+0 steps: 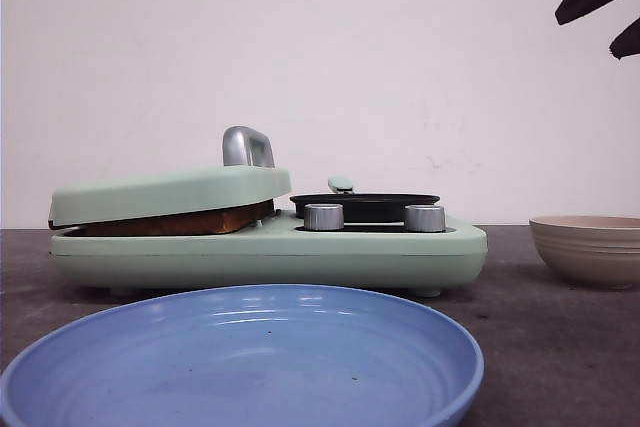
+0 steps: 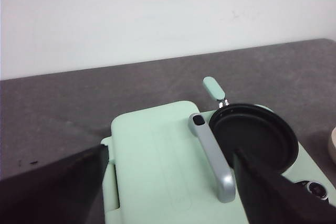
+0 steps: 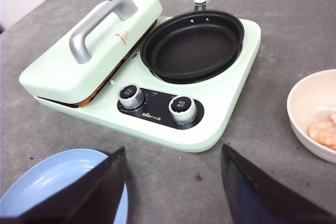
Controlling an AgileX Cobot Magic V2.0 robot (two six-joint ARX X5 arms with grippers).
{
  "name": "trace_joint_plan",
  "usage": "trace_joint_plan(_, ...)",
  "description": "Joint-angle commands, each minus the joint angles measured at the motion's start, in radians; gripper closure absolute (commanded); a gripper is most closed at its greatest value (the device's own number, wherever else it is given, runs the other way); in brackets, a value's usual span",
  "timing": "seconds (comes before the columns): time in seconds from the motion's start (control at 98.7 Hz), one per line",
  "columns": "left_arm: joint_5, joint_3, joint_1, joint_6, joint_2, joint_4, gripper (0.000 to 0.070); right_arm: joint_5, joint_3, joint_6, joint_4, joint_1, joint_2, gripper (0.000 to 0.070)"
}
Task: Make breakfast with bread and shrimp
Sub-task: 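Release the lid handle and raise the left gripper, then move the right gripper down to the rim of the beige shrimp bowl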
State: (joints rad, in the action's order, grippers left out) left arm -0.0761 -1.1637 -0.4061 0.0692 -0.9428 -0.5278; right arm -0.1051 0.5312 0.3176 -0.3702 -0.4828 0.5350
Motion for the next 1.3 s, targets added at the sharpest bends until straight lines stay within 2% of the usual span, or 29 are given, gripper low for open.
trace_joint_plan(0.0,-0.003,0.005,-0.005,-0.009,0.016,0.004,0.0243,0.000,0.046,0.043,0.000,0.003,0.016,0.0362)
trace_joint_plan(0.162,-0.003,0.092,-0.005,-0.005,0.086,0.037,0.0244,-0.001,0.168,0.049,-0.080,0.049,0.095,0.0356)
trace_joint_plan(0.213,-0.003,0.129,-0.005,-0.001,0.113,0.056,0.0268,-0.001,0.219,0.048,-0.113,0.071,0.132,0.0351)
trace_joint_plan(0.304,-0.003,0.194,-0.005,0.004,0.170,0.086,0.0271,-0.010,0.314,0.021,-0.163,0.119,0.208,0.0350)
trace_joint_plan(0.476,-0.003,0.288,-0.005,0.025,0.270,0.109,0.0271,-0.105,0.473,-0.046,-0.227,0.229,0.364,0.0343)
trace_joint_plan(0.689,-0.003,0.364,-0.006,0.030,0.346,0.108,0.0271,-0.206,0.614,-0.071,-0.287,0.390,0.560,0.0322)
trace_joint_plan(1.084,0.005,0.381,-0.006,0.029,0.369,0.104,0.0271,-0.325,0.679,-0.084,-0.299,0.602,0.864,0.0321)
trace_joint_plan(1.286,0.005,0.381,-0.006,0.028,0.368,0.105,0.0271,-0.316,0.679,-0.105,-0.314,0.632,0.979,0.0321)
